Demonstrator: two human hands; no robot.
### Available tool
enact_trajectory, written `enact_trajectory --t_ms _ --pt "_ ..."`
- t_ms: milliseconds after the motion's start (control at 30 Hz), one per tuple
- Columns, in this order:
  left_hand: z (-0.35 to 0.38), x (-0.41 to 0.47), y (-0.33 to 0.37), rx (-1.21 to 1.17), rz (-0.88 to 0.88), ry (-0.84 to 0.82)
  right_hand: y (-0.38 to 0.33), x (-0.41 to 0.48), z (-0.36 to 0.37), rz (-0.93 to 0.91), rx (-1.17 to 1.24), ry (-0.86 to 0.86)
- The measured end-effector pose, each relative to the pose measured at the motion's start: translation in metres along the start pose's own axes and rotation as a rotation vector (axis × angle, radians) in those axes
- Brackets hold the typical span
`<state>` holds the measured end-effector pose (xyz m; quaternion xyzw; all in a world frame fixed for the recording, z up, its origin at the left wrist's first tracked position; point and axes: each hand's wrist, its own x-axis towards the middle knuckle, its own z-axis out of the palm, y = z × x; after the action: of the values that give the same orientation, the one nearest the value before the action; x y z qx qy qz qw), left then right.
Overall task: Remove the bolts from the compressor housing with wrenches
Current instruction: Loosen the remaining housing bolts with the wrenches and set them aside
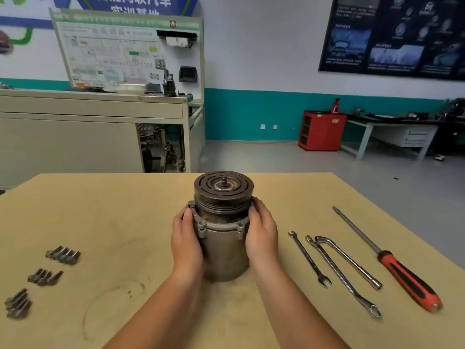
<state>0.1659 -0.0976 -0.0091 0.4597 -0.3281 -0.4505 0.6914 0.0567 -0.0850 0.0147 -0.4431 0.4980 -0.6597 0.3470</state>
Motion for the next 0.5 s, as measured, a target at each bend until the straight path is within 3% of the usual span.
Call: enact_trajectory --t_ms 133,233,300,367,433,500 --pt "0.014 -0.014 -0.007 0.037 0.022 0.079 -0.005 0.008 -0.017 0.024 0.009 -0.028" --pt "0.015 -0.016 -0.011 0.016 0.023 -0.008 -0.008 0.019 -0.046 0.042 -0.128 -0.181" --pt "0.005 -0.015 -0.012 -0.008 0.005 -0.064 -0.014 0.035 -0.087 0.007 -0.296 -0.152" --pt "-0.004 -0.014 -0.008 0.028 0.034 -0.091 -0.017 0.056 -0.149 0.014 -0.6 -0.007" --pt "-0.006 -0.013 0.0 0.115 0.129 -0.075 -0.015 0.071 -0.218 0.23 -1.071 0.041" --pt "-0.003 -0.01 0.008 0.187 0.22 -0.099 -0.009 0.073 -0.27 0.503 -1.442 -0.025"
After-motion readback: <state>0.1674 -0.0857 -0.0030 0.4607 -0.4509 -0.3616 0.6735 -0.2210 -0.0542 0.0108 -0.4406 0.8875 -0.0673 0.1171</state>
